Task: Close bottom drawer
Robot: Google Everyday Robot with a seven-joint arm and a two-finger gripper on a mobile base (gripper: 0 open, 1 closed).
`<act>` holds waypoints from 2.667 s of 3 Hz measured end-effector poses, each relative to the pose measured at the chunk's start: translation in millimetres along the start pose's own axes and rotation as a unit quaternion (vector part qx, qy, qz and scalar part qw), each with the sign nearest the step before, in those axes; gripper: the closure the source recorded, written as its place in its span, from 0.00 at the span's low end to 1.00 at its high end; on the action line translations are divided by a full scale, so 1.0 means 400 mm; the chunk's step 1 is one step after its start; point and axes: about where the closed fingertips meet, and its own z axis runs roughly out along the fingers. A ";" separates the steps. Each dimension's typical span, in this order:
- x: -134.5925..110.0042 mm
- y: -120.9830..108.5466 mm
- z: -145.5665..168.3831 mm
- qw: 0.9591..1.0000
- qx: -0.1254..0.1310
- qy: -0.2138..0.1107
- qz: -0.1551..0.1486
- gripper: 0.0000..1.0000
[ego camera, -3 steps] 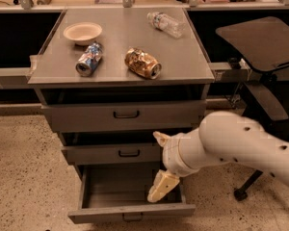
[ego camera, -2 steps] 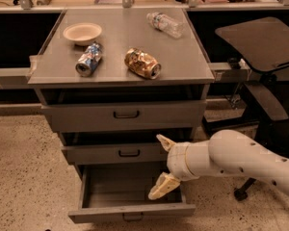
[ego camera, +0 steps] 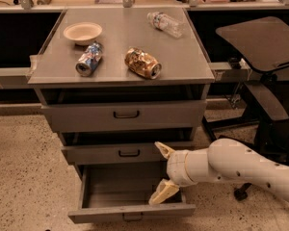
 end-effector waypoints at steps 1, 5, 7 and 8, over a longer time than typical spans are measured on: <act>0.023 0.003 0.044 1.000 -0.024 -0.016 -0.003 0.00; 0.277 0.040 0.342 0.995 -0.057 -0.082 -0.030 0.00; 0.458 0.160 0.595 0.982 -0.158 -0.092 0.045 0.15; 0.554 0.242 0.671 0.975 -0.193 -0.078 0.079 0.38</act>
Offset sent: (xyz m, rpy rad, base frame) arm 0.0205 0.0240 -0.2779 0.2046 0.2221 0.1251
